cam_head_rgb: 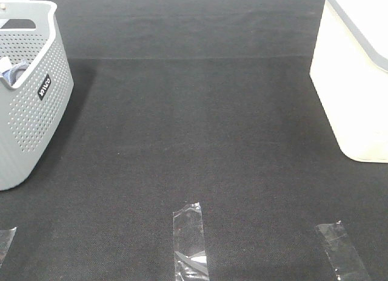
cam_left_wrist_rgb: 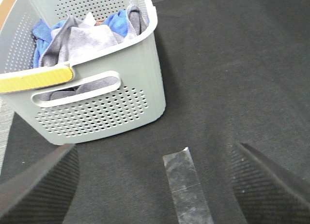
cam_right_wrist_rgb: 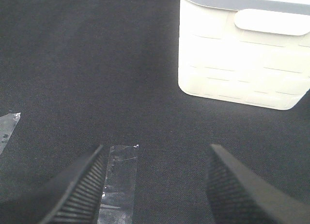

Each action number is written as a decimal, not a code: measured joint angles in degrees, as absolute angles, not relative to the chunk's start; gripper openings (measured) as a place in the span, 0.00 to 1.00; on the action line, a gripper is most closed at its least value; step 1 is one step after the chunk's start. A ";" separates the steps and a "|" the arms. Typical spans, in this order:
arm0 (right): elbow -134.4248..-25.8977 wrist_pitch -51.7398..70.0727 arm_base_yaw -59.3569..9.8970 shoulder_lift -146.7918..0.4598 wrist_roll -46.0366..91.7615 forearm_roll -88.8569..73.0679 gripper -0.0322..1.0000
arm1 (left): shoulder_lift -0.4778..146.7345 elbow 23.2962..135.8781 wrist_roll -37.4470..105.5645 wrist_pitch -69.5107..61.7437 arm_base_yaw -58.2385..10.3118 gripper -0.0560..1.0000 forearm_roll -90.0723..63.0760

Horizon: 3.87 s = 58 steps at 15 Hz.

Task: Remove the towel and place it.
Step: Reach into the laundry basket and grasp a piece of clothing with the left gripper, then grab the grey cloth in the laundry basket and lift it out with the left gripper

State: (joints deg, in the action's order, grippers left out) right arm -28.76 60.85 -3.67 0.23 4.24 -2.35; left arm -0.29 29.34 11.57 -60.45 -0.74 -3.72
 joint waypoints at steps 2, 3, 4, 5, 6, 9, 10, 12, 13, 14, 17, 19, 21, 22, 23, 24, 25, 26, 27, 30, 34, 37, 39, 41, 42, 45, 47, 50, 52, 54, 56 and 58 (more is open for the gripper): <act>-28.76 60.85 -3.67 0.23 4.24 -2.35 0.59 | -0.29 29.34 11.57 -60.39 -0.74 0.81 -3.09; -28.76 60.85 -3.67 0.23 4.24 -2.35 0.59 | -0.29 29.34 11.57 -60.28 -0.74 0.81 -2.92; -28.76 60.85 -3.67 0.23 4.24 -2.35 0.59 | -0.23 29.45 11.57 -59.93 -0.74 0.78 -2.86; -28.76 60.85 -3.67 0.23 4.24 -2.35 0.59 | 0.57 30.42 11.57 -58.79 -0.74 0.74 -2.01; -28.76 60.85 -3.67 0.23 4.24 -2.35 0.59 | 2.18 31.46 11.57 -55.92 -0.74 0.71 0.00; -28.76 60.85 -3.67 0.23 4.24 -2.41 0.59 | 11.97 32.83 7.05 -44.58 -0.74 0.67 6.82; -28.76 60.85 -3.67 0.23 4.24 -2.41 0.59 | 16.10 33.40 4.24 -40.85 -0.74 0.67 8.31; -28.76 60.85 -3.67 0.23 4.24 -2.41 0.59 | 25.15 35.58 0.00 -33.80 -0.74 0.67 10.66; -28.76 60.85 -3.67 0.23 4.24 -2.41 0.59 | 30.48 37.30 -1.09 -31.51 -0.74 0.67 11.34; -28.76 60.85 -3.67 0.23 4.24 -2.41 0.59 | 35.81 39.65 -1.89 -30.08 -0.74 0.67 11.92; -28.76 60.85 -3.67 0.23 4.24 -2.41 0.59 | 49.85 48.01 -3.32 -29.45 -0.74 0.67 12.15; -28.76 60.85 -3.67 0.23 4.24 -2.41 0.59 | 59.76 55.63 -3.50 -29.22 -0.74 0.67 12.15; -28.76 60.85 -3.67 0.23 4.24 -2.41 0.59 | 65.09 60.16 -3.67 -29.39 -0.74 0.67 12.15; -28.76 60.85 -3.67 0.23 4.24 -2.41 0.59 | 69.96 64.63 -4.53 -30.42 -0.74 0.67 12.20; -28.76 60.85 -3.67 0.23 4.24 -2.41 0.59 | 73.17 67.78 -5.33 -31.40 -0.74 0.67 12.20; -28.76 60.85 -3.67 0.23 4.24 -2.41 0.59 | 75.86 70.42 -6.02 -32.20 -0.74 0.67 12.26; -28.76 60.85 -3.67 0.23 4.24 -2.41 0.59 | 78.78 73.05 -6.88 -32.89 -0.74 0.67 12.26; -28.76 60.85 -3.67 0.23 4.24 -2.41 0.59 | 81.36 75.92 -7.85 -33.80 -0.74 0.67 12.32; -28.76 60.85 -3.67 0.23 4.24 -2.41 0.59 | 84.22 78.67 -8.88 -35.01 -0.74 0.66 12.32; -28.76 60.85 -3.67 0.23 4.24 -2.41 0.59 | 91.79 86.52 -11.92 -39.71 -0.63 0.66 12.72; -28.76 60.85 -3.67 0.23 4.24 -2.41 0.59 | 102.67 98.61 -14.95 -49.73 4.47 0.66 11.52; -28.76 60.85 -3.67 0.23 4.24 -2.41 0.59 | 109.38 104.91 -13.98 -53.57 6.42 0.66 8.65; -28.76 60.85 -3.67 0.23 4.24 -2.41 0.59 | 113.90 109.38 -13.75 -57.18 7.16 0.66 7.45; -28.76 60.85 -3.67 0.23 4.24 -2.41 0.59 | 118.37 113.45 -13.75 -60.45 9.17 0.66 6.93; -28.76 60.85 -3.67 0.23 4.24 -2.41 0.59 | 118.37 113.45 -13.75 -60.45 9.17 0.66 6.93; -28.76 60.85 -3.67 0.23 4.24 -2.41 0.59 | 124.22 119.06 -13.58 -61.94 12.43 0.66 2.81; -28.76 60.85 -3.67 0.23 4.24 -2.41 0.59 | 126.45 120.55 -12.61 -61.94 12.61 0.66 1.55; -28.76 60.85 -3.67 0.23 4.24 -2.41 0.59 | 130.12 120.72 -12.26 -61.19 12.72 0.66 0.00; -28.76 60.85 -3.67 0.23 4.24 -2.41 0.59 | 131.89 121.81 -11.80 -61.02 12.78 0.66 0.00; -28.76 60.85 -3.67 0.23 4.24 -2.41 0.59 | 133.21 121.98 -11.34 -59.82 12.78 0.66 -0.46; -28.76 60.85 -3.67 0.23 4.24 -2.41 0.59 | 134.07 121.98 -11.17 -58.04 12.78 0.61 -0.86; -28.76 60.85 -3.67 0.23 4.24 -2.41 0.59 | 134.53 121.98 -11.17 -56.21 12.78 0.57 -1.03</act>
